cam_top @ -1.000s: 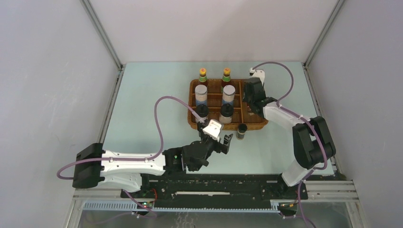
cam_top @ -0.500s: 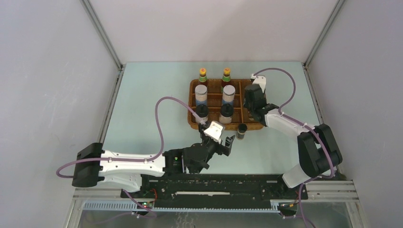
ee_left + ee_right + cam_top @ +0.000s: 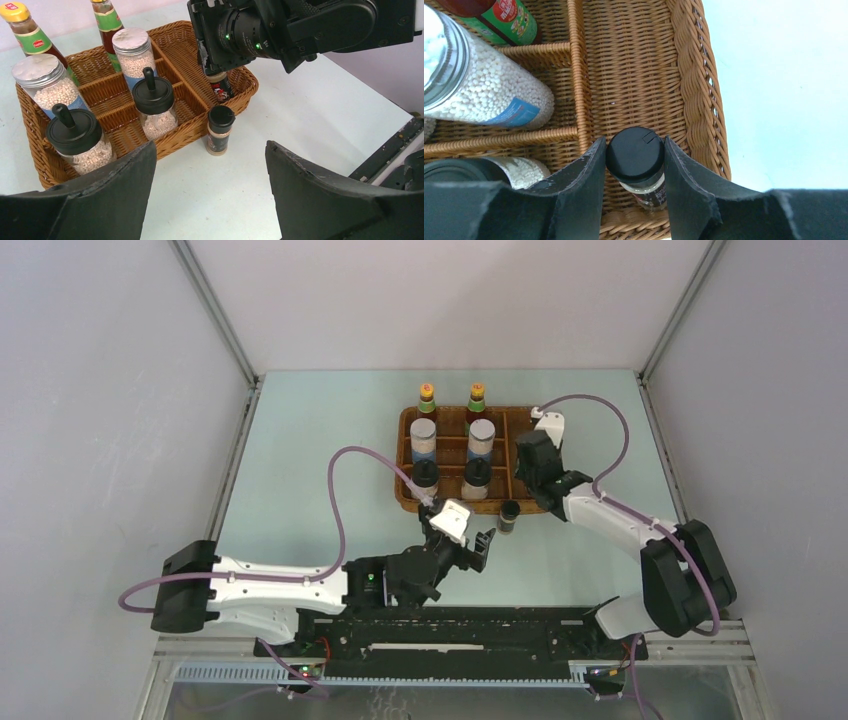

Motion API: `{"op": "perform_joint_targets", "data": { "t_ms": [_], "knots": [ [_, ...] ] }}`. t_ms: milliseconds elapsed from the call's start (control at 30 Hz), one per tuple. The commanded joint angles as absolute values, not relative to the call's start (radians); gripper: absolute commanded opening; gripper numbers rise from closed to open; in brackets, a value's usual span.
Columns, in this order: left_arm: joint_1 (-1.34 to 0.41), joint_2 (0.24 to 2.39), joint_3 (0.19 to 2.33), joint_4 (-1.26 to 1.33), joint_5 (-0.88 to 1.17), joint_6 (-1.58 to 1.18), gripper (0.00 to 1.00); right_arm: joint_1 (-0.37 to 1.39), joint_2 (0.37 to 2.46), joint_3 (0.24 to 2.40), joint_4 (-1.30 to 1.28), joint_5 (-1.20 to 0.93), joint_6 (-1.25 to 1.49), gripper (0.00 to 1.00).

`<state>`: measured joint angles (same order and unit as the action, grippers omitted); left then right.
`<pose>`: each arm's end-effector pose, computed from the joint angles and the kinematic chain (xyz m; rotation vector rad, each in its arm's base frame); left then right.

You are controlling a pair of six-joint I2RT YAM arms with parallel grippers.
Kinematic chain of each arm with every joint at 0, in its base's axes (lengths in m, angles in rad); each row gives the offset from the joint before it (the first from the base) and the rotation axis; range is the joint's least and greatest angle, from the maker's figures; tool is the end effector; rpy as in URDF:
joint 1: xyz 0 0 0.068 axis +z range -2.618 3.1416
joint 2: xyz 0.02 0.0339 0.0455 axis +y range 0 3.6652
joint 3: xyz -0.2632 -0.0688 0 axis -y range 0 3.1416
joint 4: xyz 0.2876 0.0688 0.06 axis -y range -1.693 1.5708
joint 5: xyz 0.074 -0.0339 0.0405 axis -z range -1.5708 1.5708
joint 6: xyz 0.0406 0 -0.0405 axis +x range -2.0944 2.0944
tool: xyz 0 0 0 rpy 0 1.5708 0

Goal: Organize the condiment bottles
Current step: Place the bottle in the storage box.

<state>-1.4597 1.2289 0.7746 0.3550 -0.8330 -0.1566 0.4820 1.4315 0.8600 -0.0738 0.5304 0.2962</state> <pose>0.0650 -0.3120 0.2791 0.4451 1.6046 -0.5394 0.3151 0.1417 0.2035 0.0885 2.1171 -0.1303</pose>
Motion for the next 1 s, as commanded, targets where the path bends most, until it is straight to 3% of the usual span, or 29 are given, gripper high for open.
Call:
{"op": "perform_joint_targets", "data": {
  "t_ms": [0,967],
  "knots": [
    [-1.478,1.216,0.842,0.373,-0.861,-0.143,0.84,0.508,1.382,0.836,-0.089,0.577,0.354,0.20],
    [-1.533,1.228,0.852,0.357,-0.879,-0.141,0.84,0.594,1.295,0.682,-0.183,0.661,0.548,0.22]
  ]
}}
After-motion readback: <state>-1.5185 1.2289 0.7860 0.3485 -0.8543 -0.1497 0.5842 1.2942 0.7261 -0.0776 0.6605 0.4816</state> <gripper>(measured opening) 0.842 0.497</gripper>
